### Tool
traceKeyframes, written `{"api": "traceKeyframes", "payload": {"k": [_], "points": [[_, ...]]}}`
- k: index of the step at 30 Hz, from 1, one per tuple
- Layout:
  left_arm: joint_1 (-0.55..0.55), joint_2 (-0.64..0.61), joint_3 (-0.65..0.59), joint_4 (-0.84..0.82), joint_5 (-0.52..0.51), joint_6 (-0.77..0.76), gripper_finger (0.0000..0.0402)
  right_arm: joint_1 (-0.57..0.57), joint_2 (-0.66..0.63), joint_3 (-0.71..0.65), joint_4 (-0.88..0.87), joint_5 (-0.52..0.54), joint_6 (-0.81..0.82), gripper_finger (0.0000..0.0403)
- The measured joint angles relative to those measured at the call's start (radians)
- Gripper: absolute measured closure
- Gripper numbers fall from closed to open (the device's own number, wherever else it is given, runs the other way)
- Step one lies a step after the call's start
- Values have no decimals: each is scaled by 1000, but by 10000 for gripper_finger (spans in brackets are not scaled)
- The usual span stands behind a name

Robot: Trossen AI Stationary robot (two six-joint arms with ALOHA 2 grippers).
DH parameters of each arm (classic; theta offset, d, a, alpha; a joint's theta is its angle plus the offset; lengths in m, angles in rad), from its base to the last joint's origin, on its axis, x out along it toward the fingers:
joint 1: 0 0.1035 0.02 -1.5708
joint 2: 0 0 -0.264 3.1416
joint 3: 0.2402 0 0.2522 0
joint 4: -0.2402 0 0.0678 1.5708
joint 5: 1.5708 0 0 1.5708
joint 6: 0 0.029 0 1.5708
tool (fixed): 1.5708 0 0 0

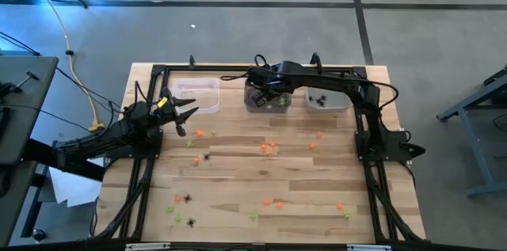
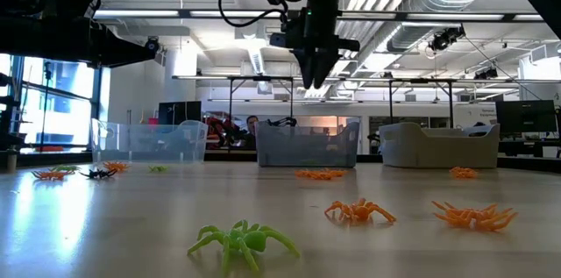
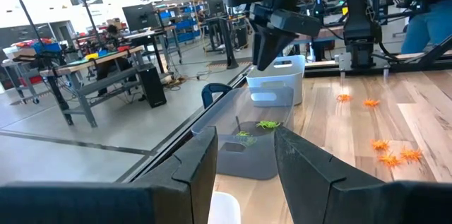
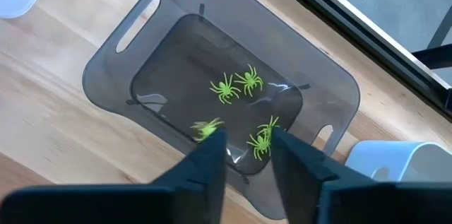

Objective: Sort Halloween decoration
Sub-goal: Put the green spider toy into the black bin

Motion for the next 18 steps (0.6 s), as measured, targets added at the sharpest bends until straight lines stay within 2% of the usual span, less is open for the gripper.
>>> {"api": "traceKeyframes", "payload": {"k": [5,10,14,18], "points": [[0,0,0,0,0,0,271,4,0,0,13,0,10,245],[0,0,0,0,0,0,271,46,0,0,3,0,94,247],[0,0,0,0,0,0,271,141,-14,1,-5,1,163,251],[0,0,0,0,0,0,271,294,-9,2,3,-32,249,251]]}}
